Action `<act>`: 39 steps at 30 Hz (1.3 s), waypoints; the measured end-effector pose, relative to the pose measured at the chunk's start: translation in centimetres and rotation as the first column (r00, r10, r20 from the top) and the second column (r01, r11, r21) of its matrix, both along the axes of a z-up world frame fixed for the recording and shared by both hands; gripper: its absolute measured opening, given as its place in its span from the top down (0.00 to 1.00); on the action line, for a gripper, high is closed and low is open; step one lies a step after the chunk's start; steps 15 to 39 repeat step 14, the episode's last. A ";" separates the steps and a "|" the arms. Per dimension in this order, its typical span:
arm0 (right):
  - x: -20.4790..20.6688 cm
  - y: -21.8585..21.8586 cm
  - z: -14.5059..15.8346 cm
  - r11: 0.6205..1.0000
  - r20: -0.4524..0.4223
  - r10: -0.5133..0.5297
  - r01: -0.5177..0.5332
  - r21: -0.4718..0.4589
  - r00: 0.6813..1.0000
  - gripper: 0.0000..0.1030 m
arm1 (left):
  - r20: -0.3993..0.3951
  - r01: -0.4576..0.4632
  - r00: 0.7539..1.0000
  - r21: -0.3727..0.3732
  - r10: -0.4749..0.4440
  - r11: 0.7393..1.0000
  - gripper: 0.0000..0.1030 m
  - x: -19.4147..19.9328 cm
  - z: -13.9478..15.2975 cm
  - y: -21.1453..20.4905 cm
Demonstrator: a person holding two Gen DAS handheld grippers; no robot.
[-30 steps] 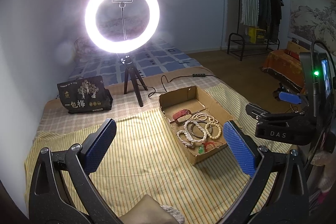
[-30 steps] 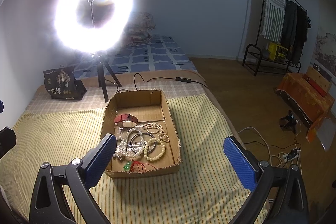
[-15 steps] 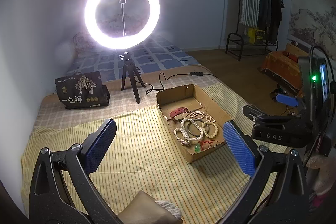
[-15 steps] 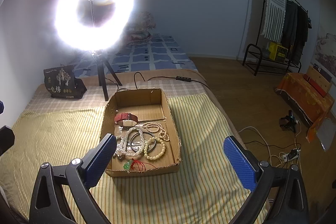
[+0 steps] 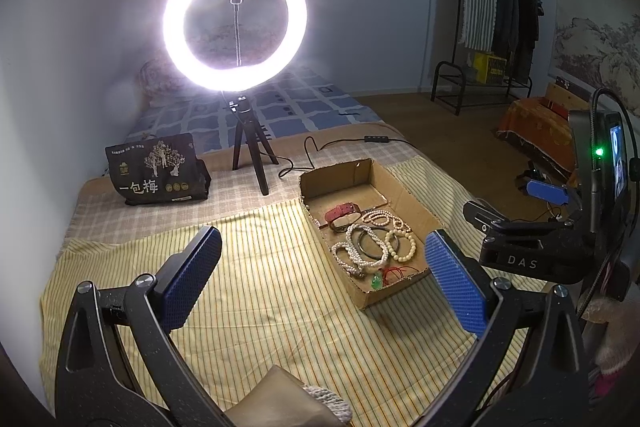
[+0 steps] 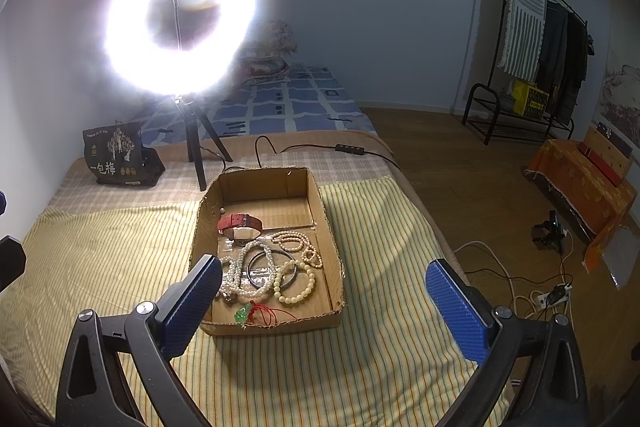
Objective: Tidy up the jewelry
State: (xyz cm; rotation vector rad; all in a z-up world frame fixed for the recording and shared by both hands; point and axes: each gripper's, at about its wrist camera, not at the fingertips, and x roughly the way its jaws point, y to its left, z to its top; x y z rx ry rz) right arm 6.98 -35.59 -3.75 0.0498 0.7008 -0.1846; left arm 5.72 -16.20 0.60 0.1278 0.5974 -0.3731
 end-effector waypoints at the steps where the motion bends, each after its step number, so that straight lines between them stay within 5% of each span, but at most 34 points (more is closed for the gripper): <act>1: -0.1 0.0 0.0 1.000 0.000 0.000 0.000 0.000 1.000 0.00 | 0.003 0.000 1.000 0.001 0.000 1.000 0.00 0.0 0.0 0.0; 39: -0.3 -0.2 -0.6 1.000 -0.006 0.012 -0.012 -0.006 1.000 0.00 | 0.009 0.005 1.000 0.003 -0.005 1.000 0.00 -0.1 0.0 0.1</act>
